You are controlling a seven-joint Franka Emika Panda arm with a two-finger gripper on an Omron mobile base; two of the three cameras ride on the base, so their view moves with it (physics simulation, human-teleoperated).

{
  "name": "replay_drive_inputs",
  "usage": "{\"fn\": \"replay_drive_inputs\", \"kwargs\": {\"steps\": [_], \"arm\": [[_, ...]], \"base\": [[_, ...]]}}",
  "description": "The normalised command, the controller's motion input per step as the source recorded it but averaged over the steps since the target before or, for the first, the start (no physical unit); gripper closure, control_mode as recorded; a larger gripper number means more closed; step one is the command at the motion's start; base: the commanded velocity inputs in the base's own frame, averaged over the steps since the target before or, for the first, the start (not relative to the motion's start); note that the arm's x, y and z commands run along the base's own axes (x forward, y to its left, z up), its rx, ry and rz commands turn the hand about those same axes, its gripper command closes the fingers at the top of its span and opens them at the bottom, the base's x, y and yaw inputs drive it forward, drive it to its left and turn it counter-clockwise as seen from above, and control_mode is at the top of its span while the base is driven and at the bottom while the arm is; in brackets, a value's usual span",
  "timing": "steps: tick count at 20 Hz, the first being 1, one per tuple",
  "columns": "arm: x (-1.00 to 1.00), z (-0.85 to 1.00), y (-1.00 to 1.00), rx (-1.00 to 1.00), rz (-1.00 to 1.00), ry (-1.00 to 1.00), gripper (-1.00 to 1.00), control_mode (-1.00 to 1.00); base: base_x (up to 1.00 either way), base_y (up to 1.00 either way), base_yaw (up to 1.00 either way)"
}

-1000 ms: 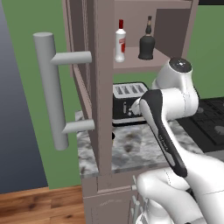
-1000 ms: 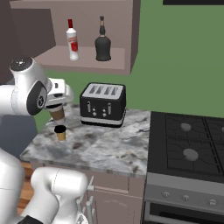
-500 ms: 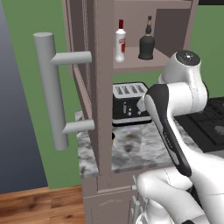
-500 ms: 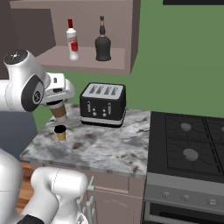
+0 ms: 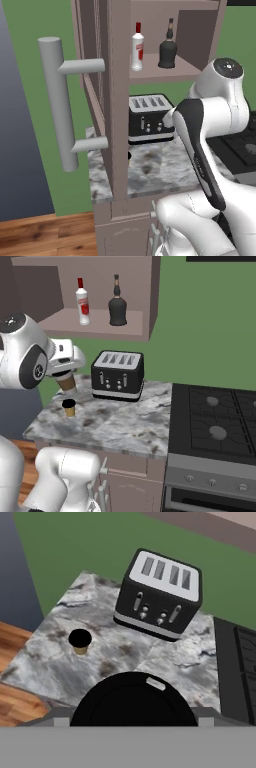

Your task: Sort all alcoholic drinks to one cabinet, and non-alcoholic drinks to the other.

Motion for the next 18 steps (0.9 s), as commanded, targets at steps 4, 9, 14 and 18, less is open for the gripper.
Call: {"fn": "replay_drive_inputs", "kwargs": {"steps": [4, 9, 14, 18], "arm": [[-0.15, 0.15, -0.04, 0.00, 0.00, 0.00, 1.00, -1.00], [-0.15, 0.12, -0.04, 0.00, 0.00, 0.00, 1.00, -1.00], [-0.08, 0.04, -0.04, 0.00, 0.00, 0.00, 1.00, 1.00], [0.00, 0.00, 0.00, 0.00, 0.00, 0.00, 1.00, 1.00]], "base": [[0.00, 0.00, 0.00], [0.00, 0.00, 0.00], [-0.01, 0.00, 0.00], [-0.01, 0.00, 0.00]]}}
